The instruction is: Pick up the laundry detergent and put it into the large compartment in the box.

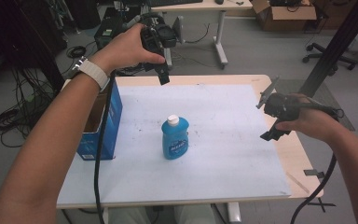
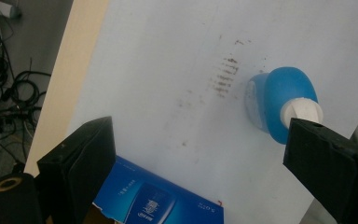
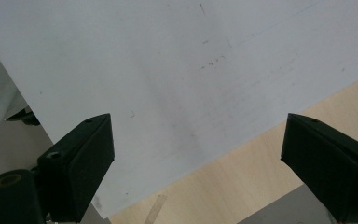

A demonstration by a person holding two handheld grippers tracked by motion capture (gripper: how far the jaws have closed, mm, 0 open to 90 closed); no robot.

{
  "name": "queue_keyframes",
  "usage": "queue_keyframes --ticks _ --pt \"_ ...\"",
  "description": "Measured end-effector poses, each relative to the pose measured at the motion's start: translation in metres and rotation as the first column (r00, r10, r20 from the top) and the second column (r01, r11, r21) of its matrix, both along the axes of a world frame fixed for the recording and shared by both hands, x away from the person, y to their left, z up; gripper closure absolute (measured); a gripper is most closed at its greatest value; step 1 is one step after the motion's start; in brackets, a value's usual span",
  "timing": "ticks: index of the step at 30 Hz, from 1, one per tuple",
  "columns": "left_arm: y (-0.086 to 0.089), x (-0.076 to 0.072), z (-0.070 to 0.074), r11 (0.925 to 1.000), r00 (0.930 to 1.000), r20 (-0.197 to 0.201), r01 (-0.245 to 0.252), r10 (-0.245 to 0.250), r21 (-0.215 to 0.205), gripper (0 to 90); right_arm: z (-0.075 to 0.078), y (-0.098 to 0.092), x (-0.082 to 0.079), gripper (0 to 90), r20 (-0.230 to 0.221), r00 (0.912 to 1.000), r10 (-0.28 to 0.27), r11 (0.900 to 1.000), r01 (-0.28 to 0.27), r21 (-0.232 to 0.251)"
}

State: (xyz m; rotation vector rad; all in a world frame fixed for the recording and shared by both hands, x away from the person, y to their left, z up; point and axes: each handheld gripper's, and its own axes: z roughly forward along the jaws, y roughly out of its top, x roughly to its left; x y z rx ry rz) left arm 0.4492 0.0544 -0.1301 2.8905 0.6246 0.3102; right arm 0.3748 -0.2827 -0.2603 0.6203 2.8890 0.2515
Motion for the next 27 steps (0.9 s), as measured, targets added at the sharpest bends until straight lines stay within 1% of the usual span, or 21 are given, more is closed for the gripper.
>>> queue_keyframes --ticks 3,5,7,11,12,15,17,19,20,21,24,25,27 --pt "0.000 0.000 0.000 1.0000 1.0000 -0.002 0.000 0.001 0.006 8.9 0.001 -0.001 0.000 9.3 0.006 1.0000 -0.005 1.000 0.005 0.007" --pt "-0.001 -0.001 0.001 0.9999 1.0000 0.003 -0.005 0.005 -0.010 8.1 0.001 0.000 0.001 9.4 0.005 1.0000 -0.004 1.000 0.004 0.004" --pt "-0.001 -0.002 0.002 0.9999 1.0000 0.004 -0.001 0.001 -0.016 7.7 0.002 0.001 0.001 9.3 0.005 1.0000 -0.001 1.000 0.001 0.001" --pt "-0.003 -0.006 0.004 1.0000 1.0000 -0.002 0.001 -0.001 -0.008 7.2 0.004 0.002 0.002 9.3 0.010 0.9999 0.005 1.000 -0.005 0.003" --pt "-0.004 -0.007 0.006 0.9999 1.0000 -0.004 -0.006 0.006 -0.009 6.9 0.004 0.003 0.002 9.4 0.010 0.9999 0.006 1.000 -0.006 0.004" --pt "-0.004 -0.008 0.007 0.9999 1.0000 0.002 -0.007 0.007 -0.008 6.2 0.004 0.003 0.002 9.4 0.008 0.9999 0.009 1.000 -0.009 0.000" --pt "-0.004 -0.012 0.007 0.9998 0.9998 0.008 -0.018 0.018 -0.004 5.3 0.003 0.004 0.002 9.4 0.010 0.9999 0.011 1.000 -0.012 0.004" --pt "-0.004 -0.013 0.008 0.9999 0.9998 0.012 -0.017 0.017 -0.002 5.4 0.003 0.004 0.002 9.4 0.012 0.9999 0.012 1.000 -0.013 0.003" --pt "-0.006 -0.018 0.011 0.9999 0.9998 0.013 -0.015 0.015 -0.008 5.6 0.003 0.004 0.002 9.4 0.012 0.9999 0.010 1.000 -0.010 0.004" --pt "-0.006 -0.018 0.011 0.9999 0.9998 0.013 -0.015 0.015 -0.008 6.3 0.003 0.004 0.002 9.4 0.012 0.9999 0.010 1.000 -0.010 0.004" --pt "-0.009 -0.026 0.013 0.9998 0.9998 0.013 -0.016 0.016 -0.014 6.7 0.003 0.003 0.003 9.3 0.021 0.9997 0.011 1.000 -0.011 0.006" --pt "-0.012 -0.031 0.014 0.9998 0.9998 0.009 -0.017 0.017 -0.005 6.5 0.004 0.004 0.003 9.3 0.024 0.9997 0.006 1.000 -0.006 0.006" --pt "-0.014 -0.033 0.013 0.9998 0.9998 0.011 -0.019 0.019 -0.001 6.3 0.004 0.004 0.004 9.3 0.024 0.9997 0.005 1.000 -0.005 0.005"
